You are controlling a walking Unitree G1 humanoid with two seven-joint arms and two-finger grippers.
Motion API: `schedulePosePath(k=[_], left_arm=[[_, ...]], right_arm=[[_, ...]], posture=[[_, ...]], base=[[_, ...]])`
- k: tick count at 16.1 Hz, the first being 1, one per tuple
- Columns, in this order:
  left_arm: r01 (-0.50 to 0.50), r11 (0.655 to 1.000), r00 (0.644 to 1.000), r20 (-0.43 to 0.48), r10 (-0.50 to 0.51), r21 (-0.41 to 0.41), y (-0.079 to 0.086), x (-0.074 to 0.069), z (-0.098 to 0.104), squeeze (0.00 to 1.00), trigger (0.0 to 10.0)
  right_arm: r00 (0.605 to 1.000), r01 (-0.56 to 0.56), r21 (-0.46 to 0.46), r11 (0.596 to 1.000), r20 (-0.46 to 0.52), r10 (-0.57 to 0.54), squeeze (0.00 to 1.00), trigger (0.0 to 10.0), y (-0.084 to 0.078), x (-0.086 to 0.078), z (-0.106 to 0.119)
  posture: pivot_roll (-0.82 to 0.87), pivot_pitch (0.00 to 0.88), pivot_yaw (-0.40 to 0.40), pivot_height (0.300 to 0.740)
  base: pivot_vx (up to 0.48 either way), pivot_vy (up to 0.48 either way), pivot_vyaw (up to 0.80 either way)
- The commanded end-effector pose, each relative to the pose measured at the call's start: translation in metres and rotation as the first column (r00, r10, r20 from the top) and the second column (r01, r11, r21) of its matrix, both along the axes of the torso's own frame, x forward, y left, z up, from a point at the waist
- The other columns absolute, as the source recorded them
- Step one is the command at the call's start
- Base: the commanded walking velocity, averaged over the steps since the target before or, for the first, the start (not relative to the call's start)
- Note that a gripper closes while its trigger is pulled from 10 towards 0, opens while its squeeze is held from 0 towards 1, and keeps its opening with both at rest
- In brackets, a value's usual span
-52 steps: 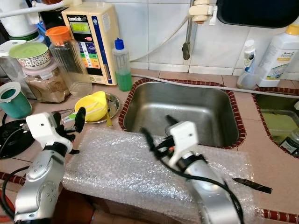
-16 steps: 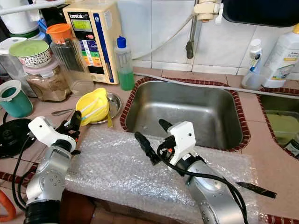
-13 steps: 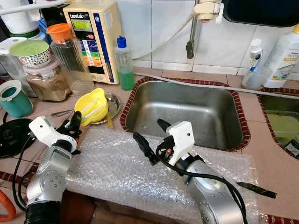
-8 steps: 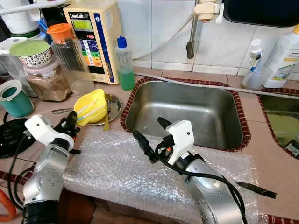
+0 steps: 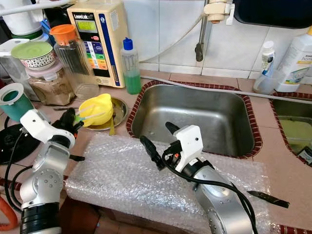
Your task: Kitchen organization
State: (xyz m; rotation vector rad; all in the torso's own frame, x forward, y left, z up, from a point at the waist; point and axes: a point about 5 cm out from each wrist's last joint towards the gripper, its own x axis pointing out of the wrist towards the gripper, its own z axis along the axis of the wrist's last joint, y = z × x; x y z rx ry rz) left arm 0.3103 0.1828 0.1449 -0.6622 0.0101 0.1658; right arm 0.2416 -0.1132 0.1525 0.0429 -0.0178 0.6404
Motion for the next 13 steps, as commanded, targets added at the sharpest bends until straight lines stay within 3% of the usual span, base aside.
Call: schedulePosePath(k=[1, 13], left_arm=[[-0.011, 1.0, 1.0, -0.004, 0.011, 0.005, 0.002, 0.001, 0.004, 0.0, 0.0], [0.072, 0.996, 0.995, 0.063, -0.075, 0.05, -0.002, 0.003, 0.031, 0.0, 0.0]], right_arm=[[1.0, -0.006, 0.001, 1.0, 0.015, 0.006, 0.0, 10.0, 0.001, 0.001, 0.002], [1.0, 0.014, -0.019, 1.0, 0.003, -0.014, 0.0, 10.0, 0.001, 0.007, -0.005]], posture=[[0.05, 0.0, 0.077, 0.74], [0.07, 0.0, 0.087, 0.74]], base=[[0.0, 0.0, 0.0], [0.0, 0.0, 0.0]])
